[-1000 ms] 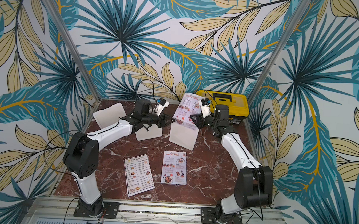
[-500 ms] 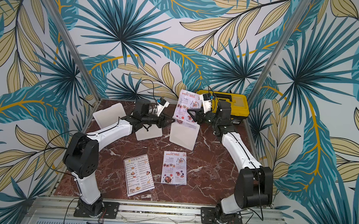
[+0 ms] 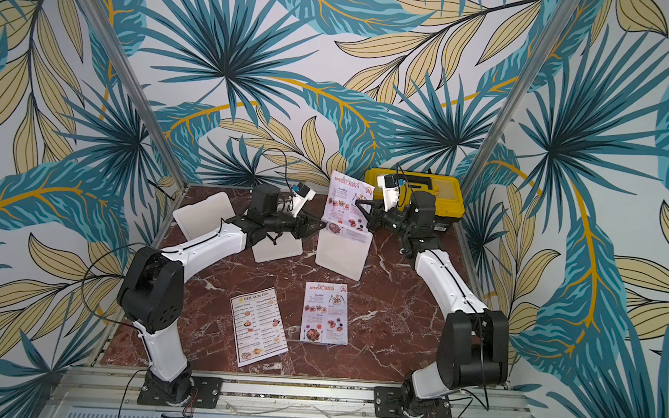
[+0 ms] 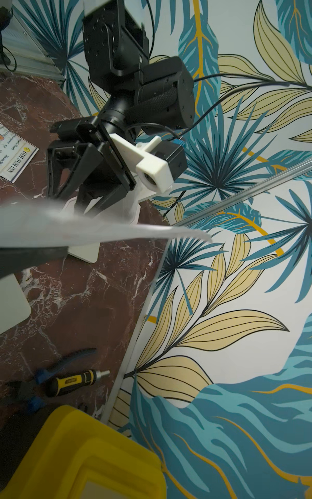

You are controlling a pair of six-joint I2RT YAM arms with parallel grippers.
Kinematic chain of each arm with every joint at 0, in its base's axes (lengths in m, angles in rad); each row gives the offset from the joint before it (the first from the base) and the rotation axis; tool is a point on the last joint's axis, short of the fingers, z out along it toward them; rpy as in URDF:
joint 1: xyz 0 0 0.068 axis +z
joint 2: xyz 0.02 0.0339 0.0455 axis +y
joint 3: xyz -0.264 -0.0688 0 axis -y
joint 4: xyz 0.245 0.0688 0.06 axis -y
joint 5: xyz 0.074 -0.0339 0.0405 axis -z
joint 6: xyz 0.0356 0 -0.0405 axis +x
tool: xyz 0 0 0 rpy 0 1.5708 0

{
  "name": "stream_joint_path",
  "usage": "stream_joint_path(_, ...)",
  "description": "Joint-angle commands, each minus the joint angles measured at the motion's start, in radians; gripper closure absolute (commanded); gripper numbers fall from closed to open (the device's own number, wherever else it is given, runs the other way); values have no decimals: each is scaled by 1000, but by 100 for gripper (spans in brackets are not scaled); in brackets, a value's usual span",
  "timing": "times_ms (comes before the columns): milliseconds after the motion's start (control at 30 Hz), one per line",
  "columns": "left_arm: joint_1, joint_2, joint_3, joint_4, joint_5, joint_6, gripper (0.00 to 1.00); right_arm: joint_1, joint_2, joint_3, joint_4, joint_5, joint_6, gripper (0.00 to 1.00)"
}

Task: Insert the menus into the narrow rack
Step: Insert the menu into the narrow rack.

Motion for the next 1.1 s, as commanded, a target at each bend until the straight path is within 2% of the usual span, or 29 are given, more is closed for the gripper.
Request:
stream_joint_path(0, 3, -19, -5, 8, 14, 12, 60, -1, -16, -53, 46, -23, -7, 100)
stream_joint_path(233, 3, -35, -16, 10, 17, 6, 58, -1, -32, -123, 123, -11, 1, 100)
stream_joint_path(267, 3, -37, -17, 10, 16, 5, 58, 0, -37, -130, 130, -10, 5, 97)
stream_joint_path(367, 3, -43, -20, 9, 18, 5, 58, 0, -56, -136, 140, 12, 11, 70)
stream_joint_path(400, 3, -44, -21, 10, 19, 5, 58, 0, -64, -134, 142, 18, 16, 65)
stream_joint_path(533, 3, -65, -39, 9, 26, 9, 58, 0, -81, -101, 126, 41, 29, 60)
stream_joint_path(633, 3, -88, -58, 9, 23, 15, 58, 0, -76, -73, 109, 56, 33, 63)
stream_joint_path(833, 3, -123, -88, 10, 17, 20, 58, -1, -59, -103, 149, 55, 43, 91)
stream_joint_path(1067, 21, -221, -189, 9, 12, -1, 58, -1, -85, -222, 270, 78, 54, 98)
